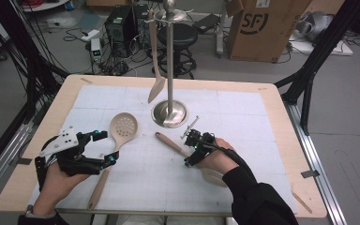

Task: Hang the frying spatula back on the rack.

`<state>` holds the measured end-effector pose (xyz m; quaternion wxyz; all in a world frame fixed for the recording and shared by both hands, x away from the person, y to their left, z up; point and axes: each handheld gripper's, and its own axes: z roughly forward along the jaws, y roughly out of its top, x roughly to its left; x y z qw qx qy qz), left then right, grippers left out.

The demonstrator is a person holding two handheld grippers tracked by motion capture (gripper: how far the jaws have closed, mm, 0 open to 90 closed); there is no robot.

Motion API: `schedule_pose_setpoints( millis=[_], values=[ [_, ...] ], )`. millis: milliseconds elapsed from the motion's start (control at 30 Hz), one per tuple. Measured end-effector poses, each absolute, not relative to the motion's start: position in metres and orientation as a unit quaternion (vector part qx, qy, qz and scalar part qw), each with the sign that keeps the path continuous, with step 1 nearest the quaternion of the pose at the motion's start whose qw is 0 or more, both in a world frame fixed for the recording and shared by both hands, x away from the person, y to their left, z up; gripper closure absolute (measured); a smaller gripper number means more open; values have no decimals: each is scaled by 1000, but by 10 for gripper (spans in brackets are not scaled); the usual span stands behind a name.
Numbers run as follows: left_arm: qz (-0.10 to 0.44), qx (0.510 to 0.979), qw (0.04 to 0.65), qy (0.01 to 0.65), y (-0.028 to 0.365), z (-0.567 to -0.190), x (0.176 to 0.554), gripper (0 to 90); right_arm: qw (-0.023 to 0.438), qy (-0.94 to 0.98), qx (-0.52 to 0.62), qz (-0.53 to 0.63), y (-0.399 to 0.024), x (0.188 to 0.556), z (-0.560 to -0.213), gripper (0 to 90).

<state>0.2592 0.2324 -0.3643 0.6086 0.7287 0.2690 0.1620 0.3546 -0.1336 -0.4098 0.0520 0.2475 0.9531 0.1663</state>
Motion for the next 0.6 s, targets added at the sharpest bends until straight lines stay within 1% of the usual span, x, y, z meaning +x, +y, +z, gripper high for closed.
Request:
schedule_pose_setpoints(
  millis=[133,367,600],
  values=[
    [162,730,608,267,232,-364,260,151,54,954,244,164,-131,353,-411,392],
    [162,729,608,268,232,-364,259,151,44,956,245,157,-130,352,-413,471],
    [161,731,607,268,231,-365,259,151,41,954,249,159,-132,350,-413,512]
  ],
)
